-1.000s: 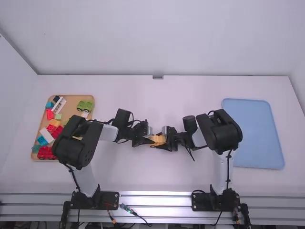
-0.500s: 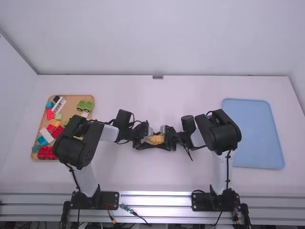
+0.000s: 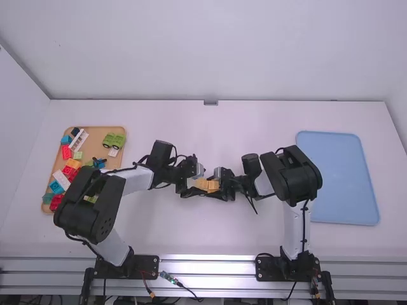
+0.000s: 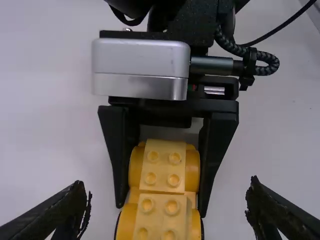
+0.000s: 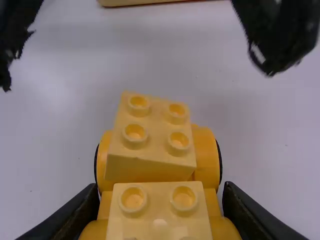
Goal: Assemble lego blocks to make yellow taxi
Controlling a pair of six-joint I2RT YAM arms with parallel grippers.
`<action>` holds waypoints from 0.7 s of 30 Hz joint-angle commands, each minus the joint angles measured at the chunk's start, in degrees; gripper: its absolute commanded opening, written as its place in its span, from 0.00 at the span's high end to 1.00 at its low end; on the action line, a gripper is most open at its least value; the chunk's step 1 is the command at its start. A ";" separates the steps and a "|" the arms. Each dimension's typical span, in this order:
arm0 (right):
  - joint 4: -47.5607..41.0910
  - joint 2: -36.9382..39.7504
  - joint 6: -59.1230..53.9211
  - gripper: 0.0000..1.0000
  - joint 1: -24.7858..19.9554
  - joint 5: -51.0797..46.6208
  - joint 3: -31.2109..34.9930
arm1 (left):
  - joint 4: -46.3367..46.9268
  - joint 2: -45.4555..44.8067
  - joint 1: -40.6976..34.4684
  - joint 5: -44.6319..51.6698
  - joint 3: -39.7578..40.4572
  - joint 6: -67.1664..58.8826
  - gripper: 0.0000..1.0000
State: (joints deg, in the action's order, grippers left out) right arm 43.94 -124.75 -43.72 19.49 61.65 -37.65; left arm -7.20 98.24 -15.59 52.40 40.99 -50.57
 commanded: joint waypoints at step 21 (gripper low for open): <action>-0.72 -0.85 1.51 0.64 0.07 -1.55 0.11 | -2.67 7.37 -0.31 -0.37 0.20 0.20 0.31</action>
State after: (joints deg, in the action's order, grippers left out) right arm 43.99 -124.75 -43.55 19.49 61.98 -37.65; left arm -9.89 105.21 -15.59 50.52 40.97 -50.54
